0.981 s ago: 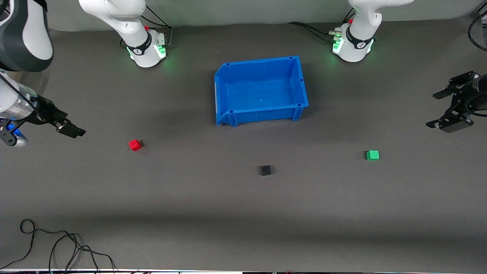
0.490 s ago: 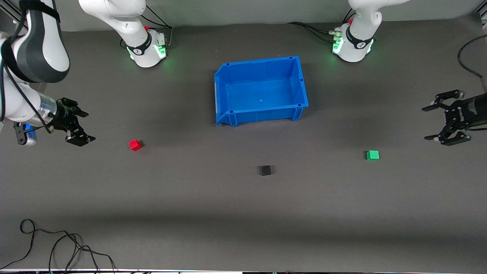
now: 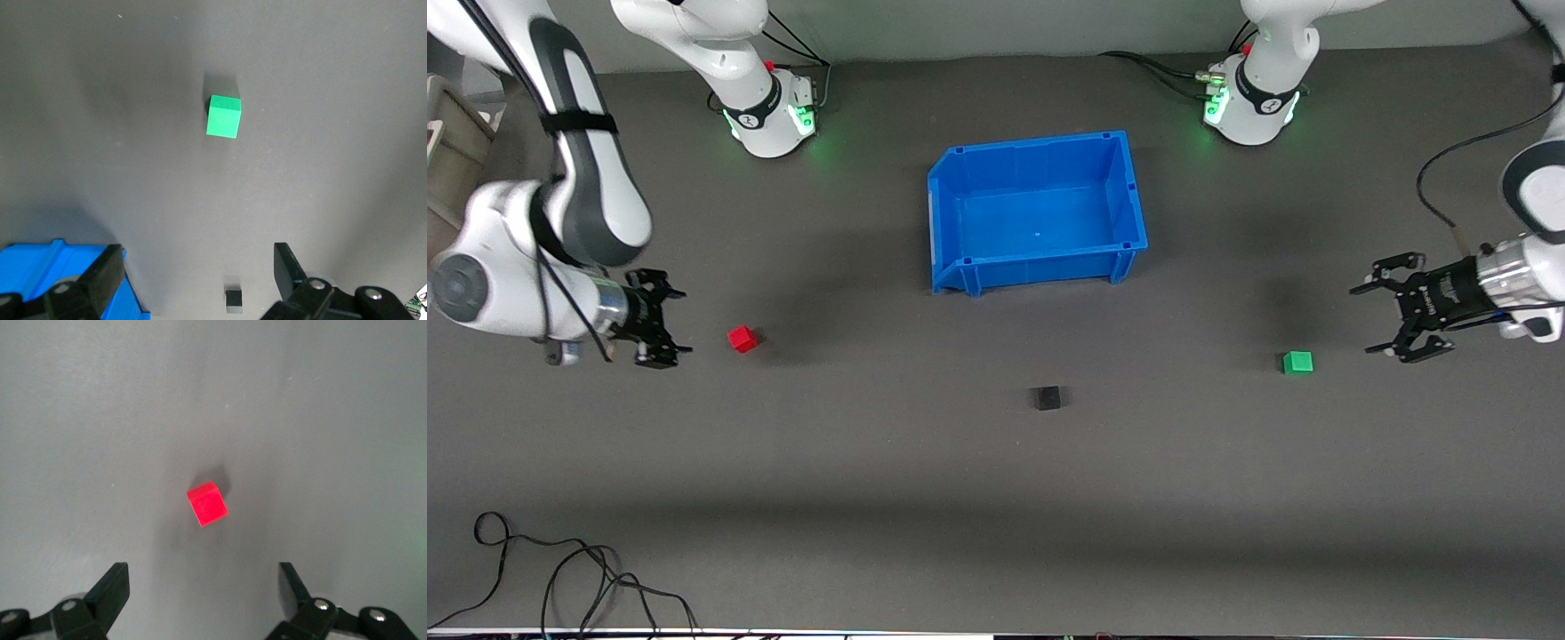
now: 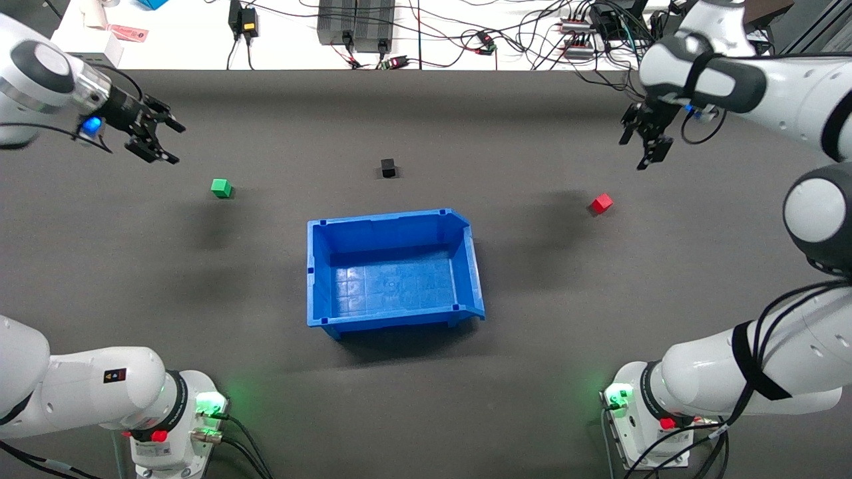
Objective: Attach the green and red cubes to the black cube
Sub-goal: 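Close the right gripper on the red cube while the left gripper grasps green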
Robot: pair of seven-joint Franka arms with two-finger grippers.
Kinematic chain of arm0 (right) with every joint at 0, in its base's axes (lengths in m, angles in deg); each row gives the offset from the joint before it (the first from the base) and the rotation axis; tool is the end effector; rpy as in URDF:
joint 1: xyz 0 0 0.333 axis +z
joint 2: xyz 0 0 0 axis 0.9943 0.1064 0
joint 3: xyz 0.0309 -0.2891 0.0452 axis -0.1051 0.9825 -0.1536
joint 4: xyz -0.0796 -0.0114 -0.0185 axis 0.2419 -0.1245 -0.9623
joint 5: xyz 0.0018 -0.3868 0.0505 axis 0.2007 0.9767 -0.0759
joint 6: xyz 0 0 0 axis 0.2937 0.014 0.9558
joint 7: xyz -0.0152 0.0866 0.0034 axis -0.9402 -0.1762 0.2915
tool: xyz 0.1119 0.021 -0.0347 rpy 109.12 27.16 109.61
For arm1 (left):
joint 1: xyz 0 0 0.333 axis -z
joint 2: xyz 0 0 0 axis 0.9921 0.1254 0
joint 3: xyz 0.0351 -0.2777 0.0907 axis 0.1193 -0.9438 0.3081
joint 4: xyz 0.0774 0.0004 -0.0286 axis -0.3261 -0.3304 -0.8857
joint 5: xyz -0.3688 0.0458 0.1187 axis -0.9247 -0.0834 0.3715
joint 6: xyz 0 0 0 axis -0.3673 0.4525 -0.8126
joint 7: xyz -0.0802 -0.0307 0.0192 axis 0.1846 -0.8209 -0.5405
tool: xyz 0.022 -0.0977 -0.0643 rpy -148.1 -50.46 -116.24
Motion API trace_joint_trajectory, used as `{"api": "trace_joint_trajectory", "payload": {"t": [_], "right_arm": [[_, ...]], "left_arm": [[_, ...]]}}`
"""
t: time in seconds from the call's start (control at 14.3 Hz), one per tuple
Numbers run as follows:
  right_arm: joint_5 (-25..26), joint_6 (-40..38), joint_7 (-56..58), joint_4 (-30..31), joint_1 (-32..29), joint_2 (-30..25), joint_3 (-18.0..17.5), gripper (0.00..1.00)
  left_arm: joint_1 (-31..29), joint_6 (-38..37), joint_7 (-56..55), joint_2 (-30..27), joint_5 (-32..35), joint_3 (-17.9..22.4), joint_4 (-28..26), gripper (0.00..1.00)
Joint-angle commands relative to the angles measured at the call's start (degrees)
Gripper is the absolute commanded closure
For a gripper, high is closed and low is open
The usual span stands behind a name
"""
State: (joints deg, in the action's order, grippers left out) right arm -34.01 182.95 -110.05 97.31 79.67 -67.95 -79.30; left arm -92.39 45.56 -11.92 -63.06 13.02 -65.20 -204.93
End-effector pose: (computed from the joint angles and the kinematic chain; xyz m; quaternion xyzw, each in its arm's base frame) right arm 0.5551 -0.0149 0.2909 0.7482 -0.6531 -0.1033 0.0551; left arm 0.5414 0.0887 0.3116 0.6535 0.7139 -0.1807 0.1752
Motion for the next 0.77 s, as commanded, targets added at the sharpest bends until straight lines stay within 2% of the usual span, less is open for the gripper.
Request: {"api": "trace_joint_trajectory", "payload": {"t": [0.0,0.14,0.35,0.7], "right_arm": [[-0.11,10.44,-1.36,7.64,0.0,-0.21,0.07,0.02],[1.11,14.52,-0.06,10.64,0.35,0.4,-0.02,0.02],[9.37,14.88,1.71,11.36,0.44,1.46,-0.11,0.02],[10.0,17.95,13.82,11.45,1.23,4.62,-0.19,0.05]], "left_arm": [[-0.95,4.67,7.68,1.98,-5.04,-0.14,-3.71,0.0],[-0.87,7.04,13.21,3.83,-6.9,-0.14,-5.38,0.0],[-0.95,9.86,21.12,6.37,-10.85,-0.14,-7.32,0.0],[-0.69,14.69,28.35,12.27,-15.69,-0.23,-6.19,0.0]]}}
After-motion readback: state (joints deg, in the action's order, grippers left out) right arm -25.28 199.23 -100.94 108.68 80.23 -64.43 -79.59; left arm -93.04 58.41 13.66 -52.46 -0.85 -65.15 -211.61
